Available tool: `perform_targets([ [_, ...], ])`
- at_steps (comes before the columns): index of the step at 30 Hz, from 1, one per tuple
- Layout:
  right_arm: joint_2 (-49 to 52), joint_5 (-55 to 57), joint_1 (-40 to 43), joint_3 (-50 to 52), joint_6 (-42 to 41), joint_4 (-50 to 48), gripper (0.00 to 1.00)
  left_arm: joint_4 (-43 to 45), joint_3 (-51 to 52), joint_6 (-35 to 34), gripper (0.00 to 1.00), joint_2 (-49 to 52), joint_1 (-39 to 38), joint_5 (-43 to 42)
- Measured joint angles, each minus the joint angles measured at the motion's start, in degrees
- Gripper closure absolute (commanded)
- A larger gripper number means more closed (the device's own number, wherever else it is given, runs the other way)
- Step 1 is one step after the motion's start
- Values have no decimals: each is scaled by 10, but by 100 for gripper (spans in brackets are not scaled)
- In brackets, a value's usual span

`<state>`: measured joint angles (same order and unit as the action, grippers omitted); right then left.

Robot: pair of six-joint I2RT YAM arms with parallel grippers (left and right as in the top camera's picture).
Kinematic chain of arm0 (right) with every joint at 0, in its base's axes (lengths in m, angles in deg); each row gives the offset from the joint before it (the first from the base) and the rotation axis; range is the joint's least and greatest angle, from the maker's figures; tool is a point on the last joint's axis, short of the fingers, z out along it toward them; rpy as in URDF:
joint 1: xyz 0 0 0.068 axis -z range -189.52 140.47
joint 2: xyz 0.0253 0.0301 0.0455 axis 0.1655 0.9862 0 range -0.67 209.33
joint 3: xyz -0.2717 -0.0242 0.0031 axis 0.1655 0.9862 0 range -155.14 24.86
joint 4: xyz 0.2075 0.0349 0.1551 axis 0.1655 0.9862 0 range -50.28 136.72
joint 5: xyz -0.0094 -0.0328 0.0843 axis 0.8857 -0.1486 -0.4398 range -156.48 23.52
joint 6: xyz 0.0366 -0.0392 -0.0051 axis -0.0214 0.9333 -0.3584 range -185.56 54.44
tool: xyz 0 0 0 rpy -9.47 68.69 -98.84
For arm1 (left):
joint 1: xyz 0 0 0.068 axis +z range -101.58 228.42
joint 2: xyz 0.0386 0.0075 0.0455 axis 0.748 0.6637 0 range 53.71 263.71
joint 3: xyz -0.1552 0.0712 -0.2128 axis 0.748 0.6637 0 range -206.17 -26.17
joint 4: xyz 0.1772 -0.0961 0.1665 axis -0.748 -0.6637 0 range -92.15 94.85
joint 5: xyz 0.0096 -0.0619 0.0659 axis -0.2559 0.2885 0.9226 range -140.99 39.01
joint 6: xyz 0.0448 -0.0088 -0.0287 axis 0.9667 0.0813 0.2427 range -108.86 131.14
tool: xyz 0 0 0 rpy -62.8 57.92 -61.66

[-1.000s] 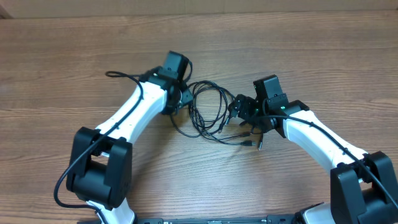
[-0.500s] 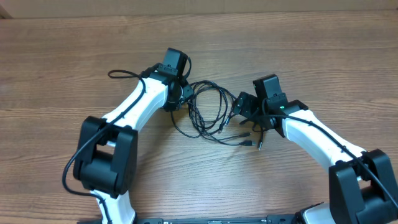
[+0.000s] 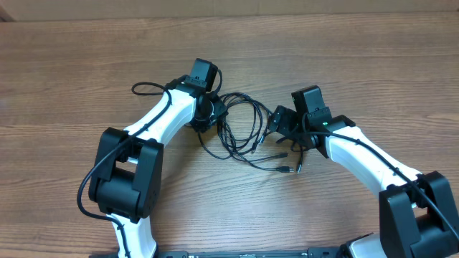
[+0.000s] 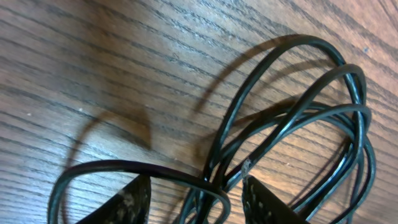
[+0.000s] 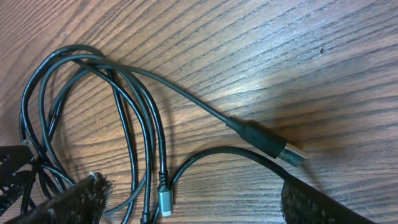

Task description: Untangle cables

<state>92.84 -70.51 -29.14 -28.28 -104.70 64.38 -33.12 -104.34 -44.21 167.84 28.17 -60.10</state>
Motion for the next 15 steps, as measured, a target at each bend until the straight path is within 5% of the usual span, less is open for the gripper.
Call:
perform_targets([
  [15,0,0,0,0,0,-1,13,10,-2,-18,61,11,-35,76],
])
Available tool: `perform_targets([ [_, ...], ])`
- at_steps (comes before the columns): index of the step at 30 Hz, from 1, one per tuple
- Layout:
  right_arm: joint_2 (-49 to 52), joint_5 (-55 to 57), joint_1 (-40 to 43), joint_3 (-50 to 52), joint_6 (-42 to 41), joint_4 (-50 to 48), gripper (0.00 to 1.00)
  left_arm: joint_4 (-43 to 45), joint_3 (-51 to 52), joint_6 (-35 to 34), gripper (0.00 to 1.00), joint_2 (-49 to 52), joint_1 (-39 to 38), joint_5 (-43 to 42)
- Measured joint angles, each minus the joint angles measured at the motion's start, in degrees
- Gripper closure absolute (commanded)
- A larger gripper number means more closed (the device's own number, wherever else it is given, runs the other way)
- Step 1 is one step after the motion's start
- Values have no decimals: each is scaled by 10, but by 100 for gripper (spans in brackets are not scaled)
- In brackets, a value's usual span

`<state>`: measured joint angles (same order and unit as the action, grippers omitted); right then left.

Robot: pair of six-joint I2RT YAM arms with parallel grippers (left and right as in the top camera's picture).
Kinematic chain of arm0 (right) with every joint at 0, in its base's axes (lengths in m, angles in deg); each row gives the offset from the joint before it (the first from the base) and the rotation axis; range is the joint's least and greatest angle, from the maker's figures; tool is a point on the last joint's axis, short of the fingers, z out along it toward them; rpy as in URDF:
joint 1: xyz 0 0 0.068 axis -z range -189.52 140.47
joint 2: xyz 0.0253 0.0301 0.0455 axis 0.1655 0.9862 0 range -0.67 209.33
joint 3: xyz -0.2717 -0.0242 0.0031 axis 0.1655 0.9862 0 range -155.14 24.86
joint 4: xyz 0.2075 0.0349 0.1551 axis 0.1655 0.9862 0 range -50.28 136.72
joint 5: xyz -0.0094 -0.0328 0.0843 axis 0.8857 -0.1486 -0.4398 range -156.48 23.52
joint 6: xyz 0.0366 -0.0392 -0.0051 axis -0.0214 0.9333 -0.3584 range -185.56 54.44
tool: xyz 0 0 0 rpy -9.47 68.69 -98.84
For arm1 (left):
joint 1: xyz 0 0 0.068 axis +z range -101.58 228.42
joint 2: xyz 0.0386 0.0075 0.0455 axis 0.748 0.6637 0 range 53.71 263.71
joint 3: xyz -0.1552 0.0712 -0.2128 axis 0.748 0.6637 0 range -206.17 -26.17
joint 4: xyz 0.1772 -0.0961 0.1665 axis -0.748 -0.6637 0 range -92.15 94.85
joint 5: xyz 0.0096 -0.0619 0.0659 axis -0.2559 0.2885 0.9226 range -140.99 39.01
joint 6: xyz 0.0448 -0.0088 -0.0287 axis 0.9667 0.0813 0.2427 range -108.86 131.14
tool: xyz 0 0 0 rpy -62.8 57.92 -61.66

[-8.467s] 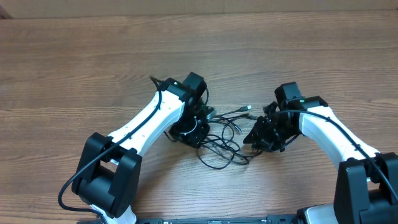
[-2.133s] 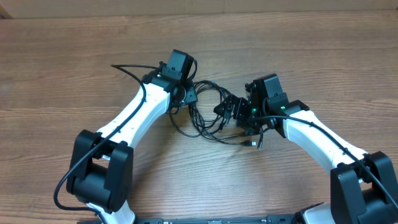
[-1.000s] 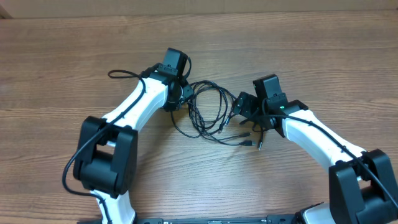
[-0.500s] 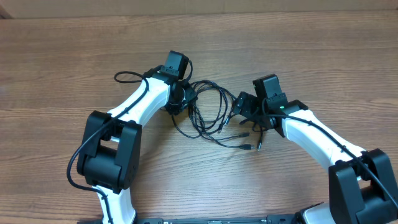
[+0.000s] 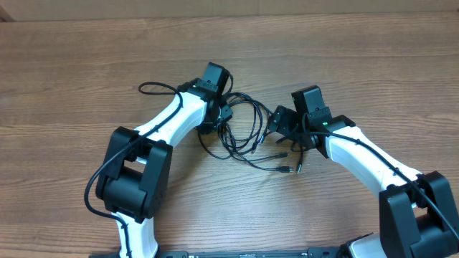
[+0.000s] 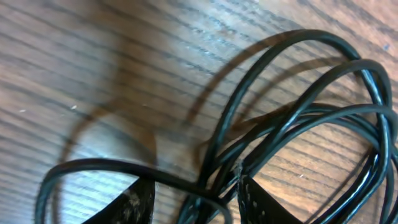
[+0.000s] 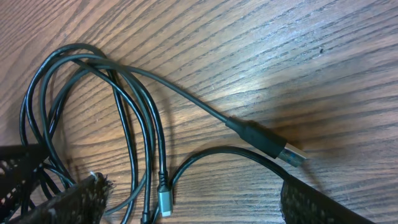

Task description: Untangle cables

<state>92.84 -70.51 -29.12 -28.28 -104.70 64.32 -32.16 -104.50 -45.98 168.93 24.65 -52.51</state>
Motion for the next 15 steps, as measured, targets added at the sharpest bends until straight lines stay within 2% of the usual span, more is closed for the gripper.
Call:
perform_targets([
  [8,0,0,0,0,0,0,13,9,0,-4,96,1,0,16],
  [15,0,0,0,0,1,1,19,10,-18,22,96,2,0,1],
])
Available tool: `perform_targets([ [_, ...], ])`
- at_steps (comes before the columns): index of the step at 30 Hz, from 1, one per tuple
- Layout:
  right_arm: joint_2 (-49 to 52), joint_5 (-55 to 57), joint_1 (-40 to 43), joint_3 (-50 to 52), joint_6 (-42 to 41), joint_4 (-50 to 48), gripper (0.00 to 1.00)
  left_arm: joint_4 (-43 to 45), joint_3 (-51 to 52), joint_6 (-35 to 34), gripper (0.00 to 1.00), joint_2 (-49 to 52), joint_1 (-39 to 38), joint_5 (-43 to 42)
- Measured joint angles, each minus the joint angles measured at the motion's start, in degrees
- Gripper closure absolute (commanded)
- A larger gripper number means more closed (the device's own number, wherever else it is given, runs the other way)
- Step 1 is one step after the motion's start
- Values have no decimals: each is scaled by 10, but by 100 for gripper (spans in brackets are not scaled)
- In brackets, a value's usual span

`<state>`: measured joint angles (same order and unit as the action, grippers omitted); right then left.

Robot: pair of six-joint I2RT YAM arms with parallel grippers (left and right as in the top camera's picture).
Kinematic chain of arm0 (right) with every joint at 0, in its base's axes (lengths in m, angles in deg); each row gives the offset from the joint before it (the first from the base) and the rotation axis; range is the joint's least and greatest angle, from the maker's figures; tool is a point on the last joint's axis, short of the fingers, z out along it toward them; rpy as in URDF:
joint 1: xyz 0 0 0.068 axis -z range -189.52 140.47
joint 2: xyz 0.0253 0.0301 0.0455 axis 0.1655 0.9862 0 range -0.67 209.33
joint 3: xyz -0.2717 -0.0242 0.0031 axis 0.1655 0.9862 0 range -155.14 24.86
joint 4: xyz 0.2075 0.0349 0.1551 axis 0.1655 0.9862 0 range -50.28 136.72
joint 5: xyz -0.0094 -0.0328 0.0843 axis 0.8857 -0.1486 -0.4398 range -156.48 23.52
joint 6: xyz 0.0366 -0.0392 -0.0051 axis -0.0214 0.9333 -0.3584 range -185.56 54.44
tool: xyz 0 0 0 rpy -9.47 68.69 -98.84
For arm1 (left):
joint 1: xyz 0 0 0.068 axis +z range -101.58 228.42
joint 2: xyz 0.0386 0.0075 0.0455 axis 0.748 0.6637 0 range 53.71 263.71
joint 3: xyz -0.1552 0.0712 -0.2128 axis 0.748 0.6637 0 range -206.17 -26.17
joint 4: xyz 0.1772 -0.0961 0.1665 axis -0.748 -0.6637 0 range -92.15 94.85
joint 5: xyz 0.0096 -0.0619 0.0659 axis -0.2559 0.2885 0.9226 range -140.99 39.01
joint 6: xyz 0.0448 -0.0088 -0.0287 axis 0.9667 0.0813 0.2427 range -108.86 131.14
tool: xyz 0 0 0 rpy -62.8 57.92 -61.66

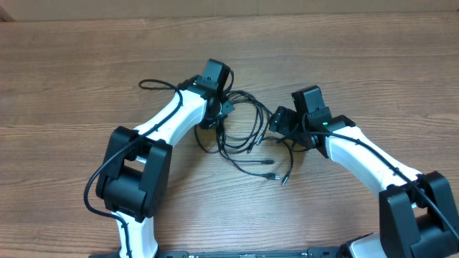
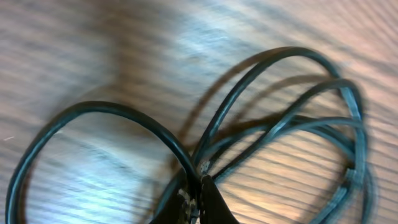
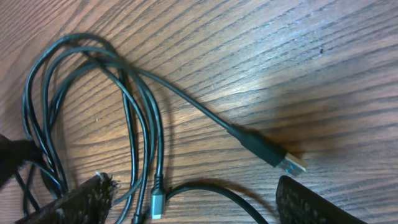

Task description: Untangle cables

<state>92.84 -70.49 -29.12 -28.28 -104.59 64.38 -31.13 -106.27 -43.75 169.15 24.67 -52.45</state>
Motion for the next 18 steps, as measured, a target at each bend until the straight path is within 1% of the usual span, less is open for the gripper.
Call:
perform_targets([
  [3,0,-3,0,0,7,0,25,-4,-34,37,96,0,0,-31],
  [5,0,-24,1,0,23,-1,27,-15,-65,63,96,0,0,-58],
  [6,0,-44,1,0,35,-4,30,-26,-83,76,96,0,0,-74],
  [10,0,-156,10,-6,79,-30,52,-67,-143,121,96,0,0,-137],
  [12,0,-208,19,-10,88,-49,64,-73,-161,135,96,0,2,-166],
  [15,0,-293,40,-14,100,-88,79,-72,-181,150,96,0,7,-228],
  [16,0,-316,47,-14,101,-100,80,-70,-185,153,96,0,10,-254],
  [18,0,-367,61,-14,104,-128,77,-58,-188,160,96,0,19,-310],
])
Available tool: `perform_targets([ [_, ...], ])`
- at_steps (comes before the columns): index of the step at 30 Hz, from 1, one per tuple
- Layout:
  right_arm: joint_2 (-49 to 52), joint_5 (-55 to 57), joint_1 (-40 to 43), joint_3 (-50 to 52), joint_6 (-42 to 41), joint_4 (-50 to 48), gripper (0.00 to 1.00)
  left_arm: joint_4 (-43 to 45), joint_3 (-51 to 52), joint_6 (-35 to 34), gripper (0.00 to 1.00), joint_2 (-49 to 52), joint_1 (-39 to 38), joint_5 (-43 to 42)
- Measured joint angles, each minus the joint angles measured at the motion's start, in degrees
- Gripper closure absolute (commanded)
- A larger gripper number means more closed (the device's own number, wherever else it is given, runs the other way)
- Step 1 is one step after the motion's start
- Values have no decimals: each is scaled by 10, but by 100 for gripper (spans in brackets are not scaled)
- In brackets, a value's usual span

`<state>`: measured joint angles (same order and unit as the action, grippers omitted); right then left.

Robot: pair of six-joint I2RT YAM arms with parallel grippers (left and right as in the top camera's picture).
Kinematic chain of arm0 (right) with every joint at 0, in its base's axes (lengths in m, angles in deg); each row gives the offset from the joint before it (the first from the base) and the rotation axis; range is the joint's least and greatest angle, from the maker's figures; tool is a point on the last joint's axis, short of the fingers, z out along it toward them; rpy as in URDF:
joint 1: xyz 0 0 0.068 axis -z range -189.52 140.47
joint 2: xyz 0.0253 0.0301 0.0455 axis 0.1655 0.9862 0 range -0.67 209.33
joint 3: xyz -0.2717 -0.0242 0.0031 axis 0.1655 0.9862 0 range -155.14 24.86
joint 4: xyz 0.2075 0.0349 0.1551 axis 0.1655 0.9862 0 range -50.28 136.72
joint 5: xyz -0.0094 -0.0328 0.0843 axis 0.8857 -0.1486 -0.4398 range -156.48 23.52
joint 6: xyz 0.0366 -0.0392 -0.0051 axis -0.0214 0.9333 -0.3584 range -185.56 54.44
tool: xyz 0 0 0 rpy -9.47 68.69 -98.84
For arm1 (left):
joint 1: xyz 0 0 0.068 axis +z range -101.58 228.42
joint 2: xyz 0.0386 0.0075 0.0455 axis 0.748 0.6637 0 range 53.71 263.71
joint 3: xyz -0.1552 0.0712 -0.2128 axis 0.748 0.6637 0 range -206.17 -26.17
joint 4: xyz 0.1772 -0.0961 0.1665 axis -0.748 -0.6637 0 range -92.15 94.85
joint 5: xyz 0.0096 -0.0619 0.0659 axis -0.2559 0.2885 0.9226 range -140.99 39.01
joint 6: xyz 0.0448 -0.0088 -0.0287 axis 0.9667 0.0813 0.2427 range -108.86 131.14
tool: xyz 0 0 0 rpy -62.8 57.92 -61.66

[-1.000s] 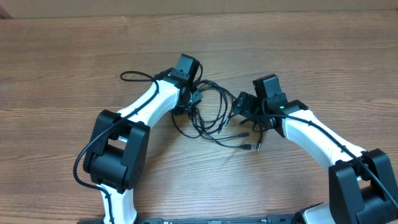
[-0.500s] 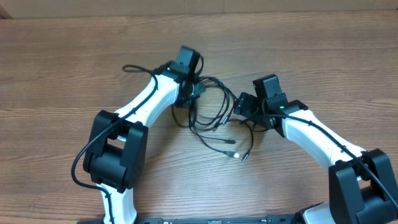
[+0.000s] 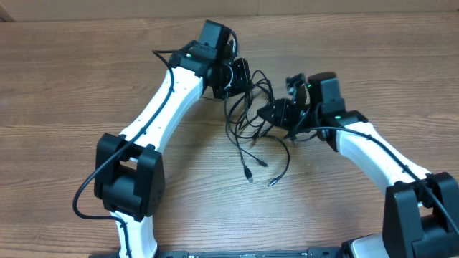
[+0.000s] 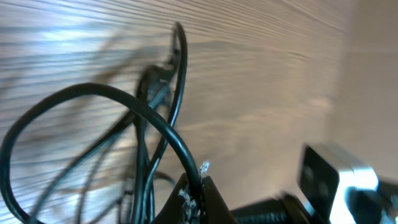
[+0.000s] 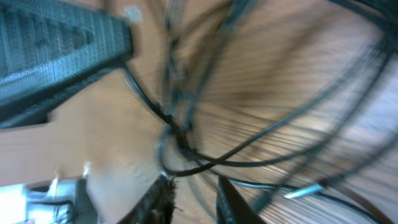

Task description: Untangle cables

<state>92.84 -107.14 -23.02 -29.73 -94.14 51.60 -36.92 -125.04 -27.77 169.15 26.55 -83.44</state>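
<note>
A tangle of black cables (image 3: 242, 123) hangs and sprawls between the two arms at the table's middle. My left gripper (image 3: 241, 76) is raised at the back and shut on one black strand (image 4: 124, 102); the pinch shows in the left wrist view (image 4: 198, 186). My right gripper (image 3: 275, 115) sits at the right side of the tangle. In its blurred wrist view its fingers (image 5: 163, 200) stand a narrow gap apart, with loops (image 5: 205, 158) just ahead of them. Two loose plug ends (image 3: 249, 175) trail toward the front.
The wooden table (image 3: 72, 143) runs to a pale wall along the back edge. A silver plug (image 5: 305, 190) lies right of my right fingers. Both white arms reach in from the front corners.
My left gripper has moved back and up with its strand, drawing the tangle after it. The right gripper has shifted left into the cables, turned, and its fingers have narrowed from wide open.
My left gripper stood open over the left loops of the tangle, then nearer them, then shut on one strand. The right gripper stayed wide open beside the plugs throughout. Now the left holds its strand raised at the back and the right is in the tangle.
</note>
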Motion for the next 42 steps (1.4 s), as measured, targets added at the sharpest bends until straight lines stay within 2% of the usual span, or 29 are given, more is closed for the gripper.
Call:
perform_targets([
  [3,0,-74,20,-1,2,-52,69,12,0,6,96,0,18,-78],
  [7,0,-137,34,-2,3,-88,67,29,0,21,96,0,43,-187],
  [12,0,-187,34,-2,4,-111,67,28,0,25,96,0,57,-268],
  [20,0,-208,30,-2,3,-124,66,28,0,-27,96,0,57,-311],
  [26,0,-184,30,-2,4,-129,66,28,0,-54,96,0,57,-355],
  [27,0,-181,30,-2,4,-132,65,29,0,-58,96,0,56,-360],
  [31,0,-174,28,-2,3,-158,50,32,-1,-68,96,0,56,-372],
  [32,0,-170,28,-3,5,-169,51,32,-1,-73,96,0,56,-375],
  [33,0,-167,28,-3,7,-176,56,31,-1,-78,96,0,56,-379],
  [37,0,-169,26,-5,13,-191,96,31,-1,-92,96,0,54,-377],
  [42,0,-169,26,-9,14,-176,96,30,-1,-92,96,0,54,-368],
])
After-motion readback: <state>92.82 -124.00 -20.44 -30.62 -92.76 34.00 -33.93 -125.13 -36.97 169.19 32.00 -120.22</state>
